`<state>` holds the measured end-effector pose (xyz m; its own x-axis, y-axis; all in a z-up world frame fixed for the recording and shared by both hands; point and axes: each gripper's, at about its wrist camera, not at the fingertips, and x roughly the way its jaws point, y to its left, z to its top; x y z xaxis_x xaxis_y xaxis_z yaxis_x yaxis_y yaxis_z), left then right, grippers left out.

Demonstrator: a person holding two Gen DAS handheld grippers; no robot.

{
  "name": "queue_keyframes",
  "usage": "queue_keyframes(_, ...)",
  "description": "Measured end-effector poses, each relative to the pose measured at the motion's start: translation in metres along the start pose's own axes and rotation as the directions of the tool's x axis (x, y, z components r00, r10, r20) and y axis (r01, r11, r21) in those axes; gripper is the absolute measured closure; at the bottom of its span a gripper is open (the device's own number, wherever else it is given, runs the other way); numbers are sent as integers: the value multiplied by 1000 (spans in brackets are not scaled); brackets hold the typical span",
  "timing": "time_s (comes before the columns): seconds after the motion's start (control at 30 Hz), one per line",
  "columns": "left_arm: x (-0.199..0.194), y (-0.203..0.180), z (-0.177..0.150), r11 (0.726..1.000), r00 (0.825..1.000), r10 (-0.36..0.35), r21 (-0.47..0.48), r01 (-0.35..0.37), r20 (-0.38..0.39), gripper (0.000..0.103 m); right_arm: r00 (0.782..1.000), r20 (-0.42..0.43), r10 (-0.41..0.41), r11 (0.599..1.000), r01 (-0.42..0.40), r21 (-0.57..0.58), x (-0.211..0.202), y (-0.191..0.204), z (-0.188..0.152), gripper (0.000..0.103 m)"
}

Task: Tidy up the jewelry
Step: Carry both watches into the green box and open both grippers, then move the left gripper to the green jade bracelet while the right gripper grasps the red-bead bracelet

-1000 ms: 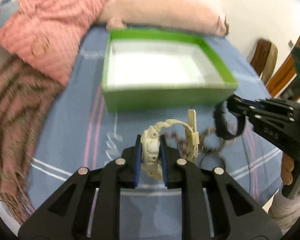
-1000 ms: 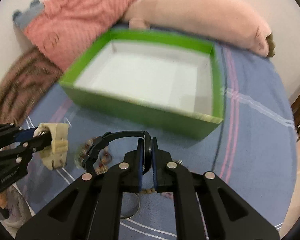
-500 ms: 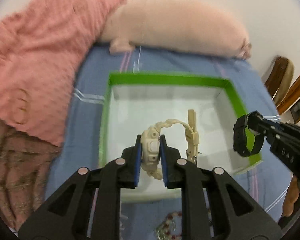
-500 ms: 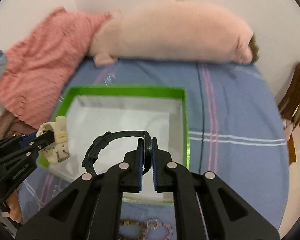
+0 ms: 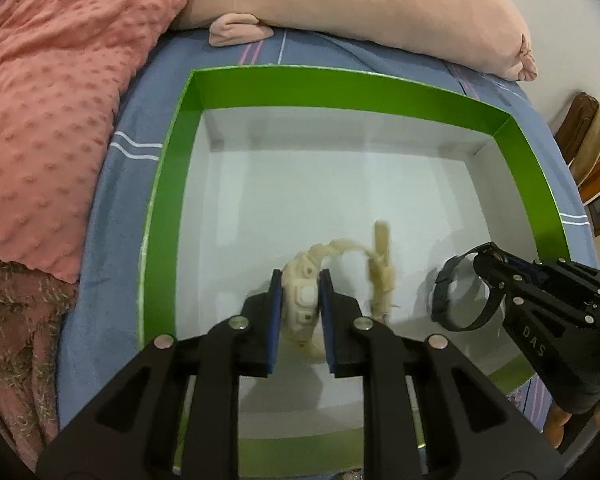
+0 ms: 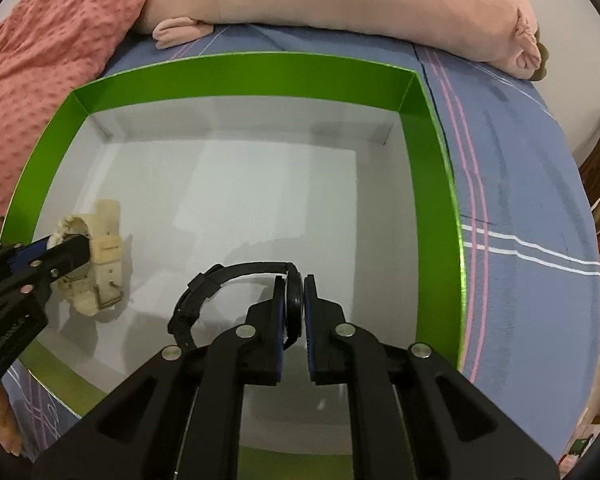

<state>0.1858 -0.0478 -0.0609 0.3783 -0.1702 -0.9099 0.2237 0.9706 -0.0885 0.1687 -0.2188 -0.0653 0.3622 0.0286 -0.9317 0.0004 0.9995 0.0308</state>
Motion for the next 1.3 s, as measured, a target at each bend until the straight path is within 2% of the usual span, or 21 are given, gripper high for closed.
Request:
queue_keyframes(0.1, -4, -3, 3, 1000, 1000, -7, 11, 6, 22, 79, 999, 37, -11, 1000, 12, -17, -10, 3, -2, 76)
queue_keyframes(0.17, -16, -6, 1, 1000, 998, -14, 12, 13, 56, 79, 996, 94, -4, 1000, 6, -13, -26, 2, -4, 70)
queue_keyframes(0.23, -38, -8, -5, 1000, 994, -21, 22, 19, 108, 79, 983, 182, 21, 1000, -20, -7, -57, -2, -12, 70)
queue_keyframes(0.3, -60, -9, -13, 999, 988, -31, 40, 25, 151, 71, 968, 243, 57, 998, -57, -9, -87, -8, -26, 70)
queue_keyframes(0.4, -101, -13, -43, 996, 975, -27, 85, 8, 220, 61, 948, 292, 122, 992, -117, -37, -127, -18, -56, 70)
queue_keyframes(0.47, -112, -16, -63, 993, 974, -19, 118, -9, 226, 61, 944, 291, 155, 988, -141, -66, -143, -20, -79, 70)
queue_keyframes(0.6, -103, -15, -107, 986, 989, -47, 168, 23, 140, 61, 961, 221, 164, 984, -144, -103, -137, -21, -114, 70)
queue_keyframes(0.77, -65, -8, -122, 990, 999, -38, 139, 34, 30, 63, 978, 132, 164, 985, -154, -82, -100, -16, -128, 70)
queue_keyframes(0.87, -49, -5, -131, 990, 998, -54, 126, 58, -31, 65, 979, 82, 187, 980, -179, -90, -81, -7, -133, 70)
queue_keyframes(1.27, -45, -15, -150, 984, 992, -90, 147, 102, -87, 65, 987, 45, 152, 987, -148, -69, -68, -14, -141, 70)
queue_keyframes(1.3, -44, -14, -151, 984, 992, -94, 146, 107, -90, 68, 989, 44, 141, 988, -138, -67, -68, -16, -143, 70)
